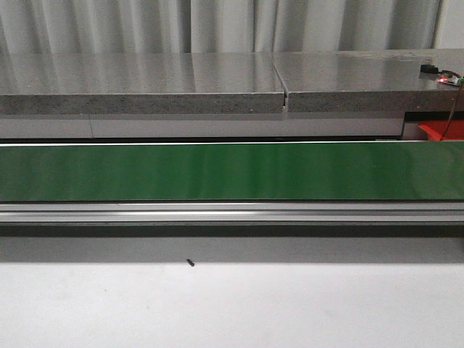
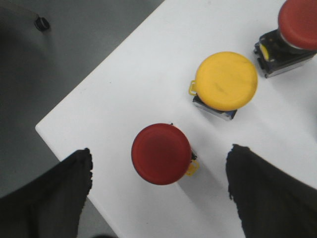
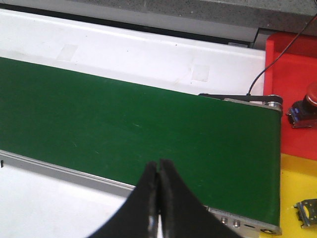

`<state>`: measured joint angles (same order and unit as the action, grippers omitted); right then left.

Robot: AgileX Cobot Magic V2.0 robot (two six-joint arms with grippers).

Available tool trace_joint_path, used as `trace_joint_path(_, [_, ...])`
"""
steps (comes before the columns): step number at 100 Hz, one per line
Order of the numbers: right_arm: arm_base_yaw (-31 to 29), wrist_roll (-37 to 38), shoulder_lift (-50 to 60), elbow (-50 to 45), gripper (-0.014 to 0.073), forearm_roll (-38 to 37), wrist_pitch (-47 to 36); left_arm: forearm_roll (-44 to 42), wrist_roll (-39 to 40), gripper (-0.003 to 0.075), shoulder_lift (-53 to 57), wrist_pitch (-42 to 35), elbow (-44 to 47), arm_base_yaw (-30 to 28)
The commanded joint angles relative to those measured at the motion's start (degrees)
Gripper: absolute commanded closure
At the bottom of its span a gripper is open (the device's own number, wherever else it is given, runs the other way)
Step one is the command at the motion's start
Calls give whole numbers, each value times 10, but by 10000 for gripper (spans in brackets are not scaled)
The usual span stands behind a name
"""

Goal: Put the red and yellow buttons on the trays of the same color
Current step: 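Grasp another red button from the table with the left gripper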

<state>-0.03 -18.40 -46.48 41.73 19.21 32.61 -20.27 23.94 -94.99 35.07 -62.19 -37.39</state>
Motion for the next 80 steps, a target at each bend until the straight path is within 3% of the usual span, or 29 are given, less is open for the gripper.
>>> trace_joint_path(1, [1, -7, 3, 14, 702, 5, -32, -9, 1, 174, 9, -27, -18, -6])
trace_joint_path(62, [1, -7, 3, 14, 702, 5, -32, 3, 1, 180, -55, -56, -18, -9])
trace_joint_path(70, [1, -7, 3, 14, 702, 5, -32, 3, 1, 227, -57, -56, -18, -9])
trace_joint_path(80, [1, -7, 3, 14, 702, 5, -32, 3, 1, 352, -57, -61, -18, -9])
